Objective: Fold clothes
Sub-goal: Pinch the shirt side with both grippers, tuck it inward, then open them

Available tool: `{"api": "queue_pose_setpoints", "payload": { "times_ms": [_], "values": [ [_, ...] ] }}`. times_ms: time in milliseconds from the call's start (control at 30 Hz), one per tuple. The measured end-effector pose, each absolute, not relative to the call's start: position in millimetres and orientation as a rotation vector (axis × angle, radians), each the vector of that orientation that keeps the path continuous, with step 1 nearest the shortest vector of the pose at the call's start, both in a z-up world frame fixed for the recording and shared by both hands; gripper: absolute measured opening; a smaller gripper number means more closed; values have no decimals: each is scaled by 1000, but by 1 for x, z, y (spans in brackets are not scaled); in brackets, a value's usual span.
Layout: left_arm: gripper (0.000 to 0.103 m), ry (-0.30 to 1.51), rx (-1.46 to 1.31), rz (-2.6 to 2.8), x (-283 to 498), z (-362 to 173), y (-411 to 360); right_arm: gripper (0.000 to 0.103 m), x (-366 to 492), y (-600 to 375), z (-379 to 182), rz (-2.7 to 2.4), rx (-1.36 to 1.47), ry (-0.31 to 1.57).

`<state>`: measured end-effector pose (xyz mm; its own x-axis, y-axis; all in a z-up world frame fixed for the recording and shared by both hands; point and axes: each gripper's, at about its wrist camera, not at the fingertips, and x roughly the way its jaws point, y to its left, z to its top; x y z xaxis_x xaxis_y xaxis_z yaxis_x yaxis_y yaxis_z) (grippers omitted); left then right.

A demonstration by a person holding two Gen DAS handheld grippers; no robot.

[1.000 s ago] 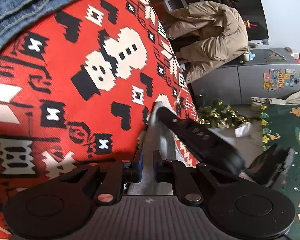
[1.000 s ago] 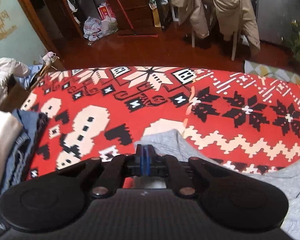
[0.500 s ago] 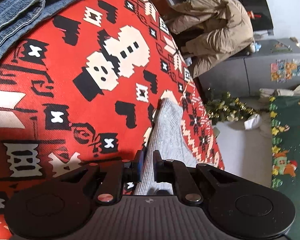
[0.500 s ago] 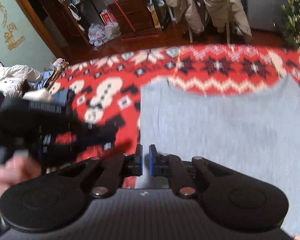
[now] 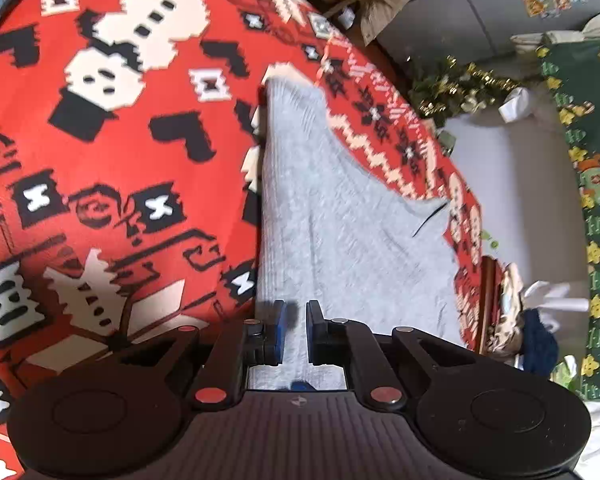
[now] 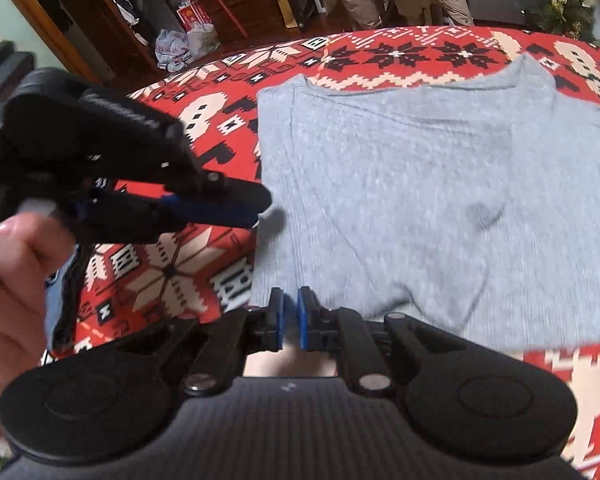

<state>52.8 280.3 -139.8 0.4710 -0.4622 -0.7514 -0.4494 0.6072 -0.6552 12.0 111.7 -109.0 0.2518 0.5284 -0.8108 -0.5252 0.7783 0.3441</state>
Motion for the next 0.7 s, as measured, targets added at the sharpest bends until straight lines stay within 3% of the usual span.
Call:
{"api": "queue_pose_setpoints", "payload": {
  "times_ms": [167, 433, 700],
  "values": [
    [8, 1140, -954, -17, 54, -140, 275, 13, 10, 97, -97, 686, 25, 1062],
    [8, 1171, -887, -42, 56, -139, 258, 10, 14, 89, -106, 631, 13, 1066],
    [8, 1174, -865, -39, 57, -137, 251, 17, -1, 58, -102, 608, 30, 1009]
  ]
}}
